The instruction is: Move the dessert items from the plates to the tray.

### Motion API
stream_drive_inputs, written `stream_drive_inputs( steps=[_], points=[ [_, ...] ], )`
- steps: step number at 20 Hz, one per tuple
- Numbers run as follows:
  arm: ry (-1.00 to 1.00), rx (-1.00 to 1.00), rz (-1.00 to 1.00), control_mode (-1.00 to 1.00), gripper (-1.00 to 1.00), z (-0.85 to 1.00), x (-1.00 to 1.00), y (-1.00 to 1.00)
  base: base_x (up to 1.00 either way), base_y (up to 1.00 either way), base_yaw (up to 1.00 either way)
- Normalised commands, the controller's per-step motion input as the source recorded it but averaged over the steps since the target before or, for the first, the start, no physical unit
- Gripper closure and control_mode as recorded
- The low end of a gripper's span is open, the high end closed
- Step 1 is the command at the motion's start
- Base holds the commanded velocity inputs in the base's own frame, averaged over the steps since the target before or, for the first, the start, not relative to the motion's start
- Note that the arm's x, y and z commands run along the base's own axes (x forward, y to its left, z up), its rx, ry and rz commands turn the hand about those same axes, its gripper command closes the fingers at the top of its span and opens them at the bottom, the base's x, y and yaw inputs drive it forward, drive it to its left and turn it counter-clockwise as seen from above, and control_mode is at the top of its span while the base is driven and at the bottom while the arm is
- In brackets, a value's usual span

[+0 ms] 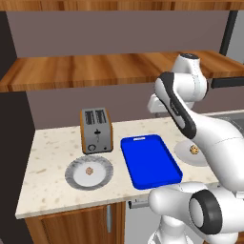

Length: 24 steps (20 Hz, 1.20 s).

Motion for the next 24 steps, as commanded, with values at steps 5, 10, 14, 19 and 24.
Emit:
stream_drive_inputs(
  steps=[5, 10, 14, 19, 24],
  points=[
    [0.00, 0.00, 0.00, -1.00, -1.00, -0.15, 0.00, -0.37, 0.00, 0.00, 0.00],
    [0.00, 0.00, 0.00, -1.00, -1.00, -0.27, 0.00, -0.36, 0.00, 0.00, 0.00],
    [0.00, 0.00, 0.00, -1.00, -1.00, -0.36, 0.00, -0.38, 0.00, 0.00, 0.00],
    [0.00, 0.00, -0.01, -1.00, -1.00, -0.39, 0.00, -0.43, 0.00, 0.00, 0.00],
    [0.00, 0.00, 0.00, -1.00, -1.00, -0.28, 0.00, -0.38, 0.00, 0.00, 0.00]
  ],
)
